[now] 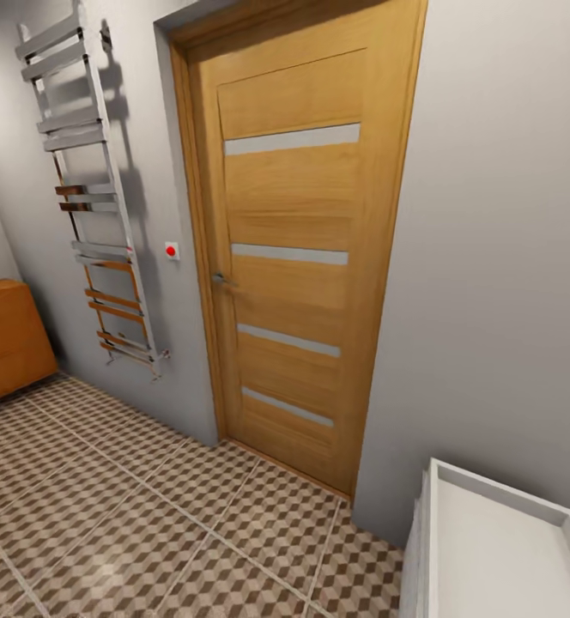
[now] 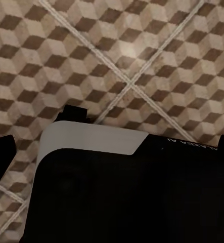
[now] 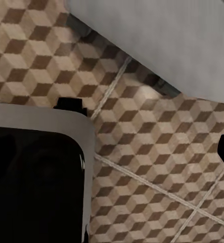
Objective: Take the four mousetraps from the cabinet in the bathroom and place them on the bathroom floor. Make sure all four end up on the same floor surface, and ensure that at least two of them are either under or directly next to the same bathroom sink.
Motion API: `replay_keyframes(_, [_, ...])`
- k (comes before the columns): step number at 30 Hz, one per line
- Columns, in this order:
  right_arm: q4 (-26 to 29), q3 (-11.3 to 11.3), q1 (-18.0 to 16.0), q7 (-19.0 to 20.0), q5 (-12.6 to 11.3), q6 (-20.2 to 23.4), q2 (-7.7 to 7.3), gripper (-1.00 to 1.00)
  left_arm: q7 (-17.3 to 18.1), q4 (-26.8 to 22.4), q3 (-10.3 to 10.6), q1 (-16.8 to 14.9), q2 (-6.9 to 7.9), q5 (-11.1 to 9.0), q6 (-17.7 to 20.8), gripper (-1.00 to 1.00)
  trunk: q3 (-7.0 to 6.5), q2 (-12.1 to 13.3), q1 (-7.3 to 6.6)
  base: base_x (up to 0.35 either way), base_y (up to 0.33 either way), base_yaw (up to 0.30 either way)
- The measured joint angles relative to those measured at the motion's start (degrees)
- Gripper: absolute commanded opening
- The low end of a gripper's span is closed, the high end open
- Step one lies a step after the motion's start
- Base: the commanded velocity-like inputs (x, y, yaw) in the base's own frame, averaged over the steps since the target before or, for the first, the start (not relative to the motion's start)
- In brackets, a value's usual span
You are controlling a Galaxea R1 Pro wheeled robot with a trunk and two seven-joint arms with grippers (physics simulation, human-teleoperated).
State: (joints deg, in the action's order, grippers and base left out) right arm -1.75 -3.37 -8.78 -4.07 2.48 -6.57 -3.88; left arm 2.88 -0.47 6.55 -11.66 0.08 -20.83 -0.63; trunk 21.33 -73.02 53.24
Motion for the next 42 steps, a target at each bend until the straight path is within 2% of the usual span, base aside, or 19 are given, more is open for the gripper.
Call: replay_keyframes(42, [0.0,0.0,0.07,0.01,0.06,0.0,0.27,1.0,0.04,0.01,0.0,0.0,-0.11,0.08,0.0,1.0,0.0,0.0,0.0,0.0,0.0,0.284])
